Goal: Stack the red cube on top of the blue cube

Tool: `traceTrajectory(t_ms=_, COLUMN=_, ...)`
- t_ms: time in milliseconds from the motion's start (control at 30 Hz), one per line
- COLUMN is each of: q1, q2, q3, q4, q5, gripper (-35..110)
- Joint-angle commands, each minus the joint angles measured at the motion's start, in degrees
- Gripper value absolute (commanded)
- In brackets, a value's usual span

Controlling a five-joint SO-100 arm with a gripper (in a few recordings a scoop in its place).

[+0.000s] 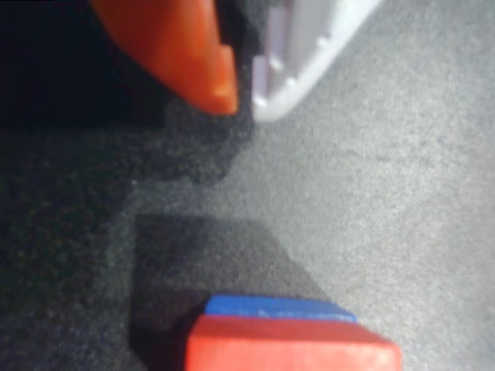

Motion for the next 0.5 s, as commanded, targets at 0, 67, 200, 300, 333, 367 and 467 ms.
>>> traceTrajectory(t_ms=0, q1=0.26, q2=0.18, q3=-0.26, q4=0.09, q5=-0.70, gripper=0)
traceTrajectory(t_ms=67, q1=0.09, q2=0.26, q3=-0.26, q4=0.09, q5=-0.79, gripper=0)
traceTrajectory(t_ms=200, q1=-0.18, q2=0.35, q3=-0.26, q4=0.09, q5=-0.70, gripper=0)
traceTrajectory(t_ms=300, q1=0.18, q2=0.35, q3=-0.26, q4=0.09, q5=-0.62, gripper=0)
traceTrajectory(t_ms=333, q1=0.18, q2=0.35, q3=-0.26, q4=0.09, q5=-0.62, gripper=0)
traceTrajectory(t_ms=367, q1=0.18, q2=0.35, q3=-0.26, q4=0.09, q5=-0.62, gripper=0)
traceTrajectory(t_ms=467, q1=0.18, q2=0.35, q3=-0.26, q4=0.09, q5=-0.62, gripper=0)
